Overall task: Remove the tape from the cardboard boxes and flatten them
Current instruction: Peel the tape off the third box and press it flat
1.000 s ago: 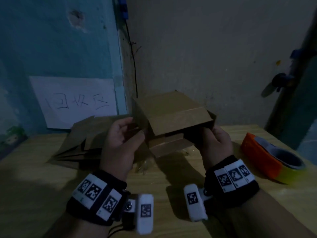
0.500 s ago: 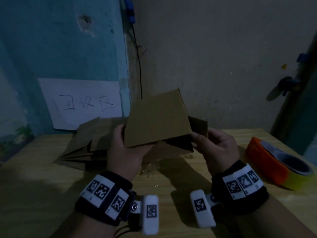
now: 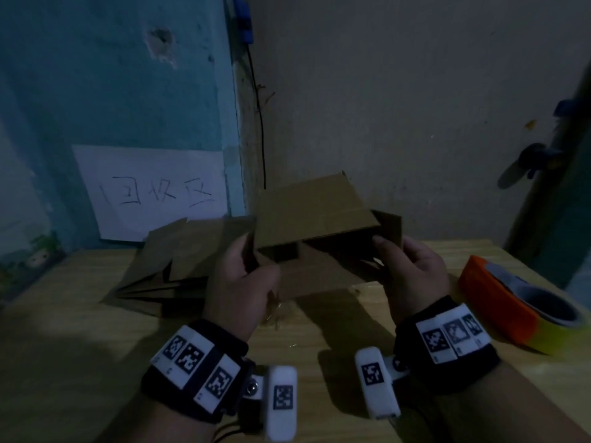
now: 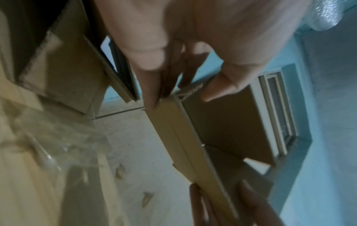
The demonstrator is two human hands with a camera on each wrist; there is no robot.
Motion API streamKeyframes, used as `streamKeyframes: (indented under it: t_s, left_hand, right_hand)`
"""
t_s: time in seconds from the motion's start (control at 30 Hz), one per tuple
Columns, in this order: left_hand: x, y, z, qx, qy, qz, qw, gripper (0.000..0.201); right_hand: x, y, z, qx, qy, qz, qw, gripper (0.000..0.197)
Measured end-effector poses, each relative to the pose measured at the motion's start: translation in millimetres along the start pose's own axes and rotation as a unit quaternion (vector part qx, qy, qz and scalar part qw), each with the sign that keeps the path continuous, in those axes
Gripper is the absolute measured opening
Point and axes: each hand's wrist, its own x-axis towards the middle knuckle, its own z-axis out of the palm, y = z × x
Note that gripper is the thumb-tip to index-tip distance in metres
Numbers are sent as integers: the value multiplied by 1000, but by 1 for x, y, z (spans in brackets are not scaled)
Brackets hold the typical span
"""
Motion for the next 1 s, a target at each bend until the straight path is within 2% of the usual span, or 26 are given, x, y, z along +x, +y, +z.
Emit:
streamKeyframes:
  t_s: [0.13, 0.23, 0.33, 0.43, 0.5, 0.57, 0.67, 0.73, 0.77, 0.83, 0.87, 0.9, 0.93, 0.97, 1.0]
  left_hand:
    - [2, 0, 0, -99, -20, -37, 994, 49]
    - [1, 3, -2, -149, -43, -36, 987, 49]
    - [2, 4, -2, -187, -43, -30, 981, 53]
    - [2, 11, 1, -225, 29, -53, 972, 67]
    - [1, 13, -1, -267, 59, -89, 958, 72]
    - [1, 14, -4, -283, 57, -127, 949, 81]
    - [0, 15, -8, -242, 28, -149, 958, 80]
    - [1, 11, -7, -223, 0, -149, 963, 97]
    - [2, 9, -7, -215, 15, -141, 966, 98]
    - [3, 9, -8, -205, 37, -118, 971, 75]
    - [6, 7, -9, -203, 31, -113, 972, 58]
    - [6, 9, -8, -205, 25, -115, 972, 44]
    - [6, 11, -7, -205, 15, -120, 971, 38]
    - [6, 12, -6, -201, 1, -117, 973, 38]
    - [7, 12, -6, -188, -6, -117, 975, 41]
  right_hand:
    - [3, -8, -2, 100, 12, 20, 995, 26]
    - [2, -6, 0, 98, -13, -12, 995, 51]
    - [8, -3, -1, 88, -4, 29, 996, 75]
    - [9, -4, -3, 96, 13, 56, 994, 67]
    - [4, -7, -3, 91, 21, 79, 993, 70]
    - [5, -8, -4, 62, 6, 94, 994, 68]
    - [5, -12, -4, 33, -16, 110, 993, 74]
    - [2, -14, -3, 34, -12, 90, 995, 58]
    - [0, -15, 1, 44, -11, 86, 995, 58]
    - [-1, -12, 3, 64, -27, 83, 994, 90]
    - [-1, -11, 4, 77, -42, 88, 992, 95]
    - [-1, -14, 4, 80, -54, 92, 991, 83]
    - [-1, -16, 4, 75, -65, 93, 991, 61]
    - [-2, -18, 4, 70, -71, 100, 990, 40]
    - [-3, -21, 5, 59, -72, 107, 990, 29]
